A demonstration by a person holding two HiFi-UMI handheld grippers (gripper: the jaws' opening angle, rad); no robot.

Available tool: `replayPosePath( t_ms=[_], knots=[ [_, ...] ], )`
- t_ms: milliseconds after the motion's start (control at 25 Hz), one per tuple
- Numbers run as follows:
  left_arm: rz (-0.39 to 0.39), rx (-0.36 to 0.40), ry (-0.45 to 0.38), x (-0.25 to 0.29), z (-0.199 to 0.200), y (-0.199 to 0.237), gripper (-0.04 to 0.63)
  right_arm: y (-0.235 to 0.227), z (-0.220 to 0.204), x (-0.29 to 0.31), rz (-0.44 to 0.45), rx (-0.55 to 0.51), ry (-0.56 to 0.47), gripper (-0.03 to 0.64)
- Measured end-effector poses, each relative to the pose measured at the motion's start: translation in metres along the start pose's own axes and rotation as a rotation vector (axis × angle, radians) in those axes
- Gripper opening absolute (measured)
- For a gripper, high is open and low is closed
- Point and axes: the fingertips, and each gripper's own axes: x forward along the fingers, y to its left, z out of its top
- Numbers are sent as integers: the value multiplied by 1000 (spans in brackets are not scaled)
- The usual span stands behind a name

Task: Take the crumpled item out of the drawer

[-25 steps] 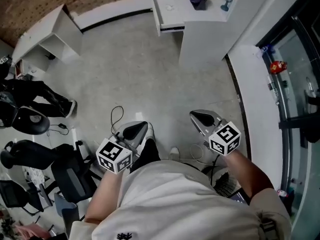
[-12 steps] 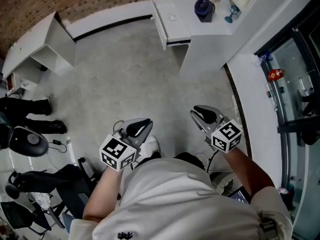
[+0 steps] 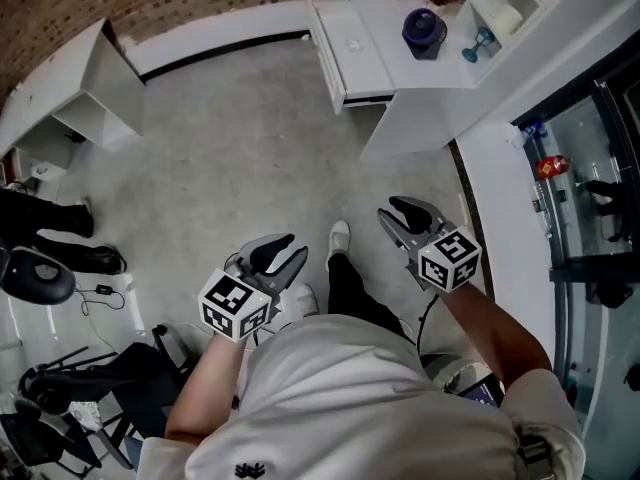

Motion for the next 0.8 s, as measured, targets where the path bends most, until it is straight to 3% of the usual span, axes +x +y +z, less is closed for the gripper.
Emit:
replayPosePath(
  t_ms=[360, 560, 800],
  knots=[
    [60, -16, 23, 70, 56, 74, 120, -104, 40, 81, 29, 9, -26, 140],
    [62, -8, 60, 136, 93, 114, 120, -173, 63, 116, 38, -17, -16, 141],
    [56, 5, 50, 211, 137, 150, 120, -253, 67, 157, 39, -32, 17, 141]
  ],
)
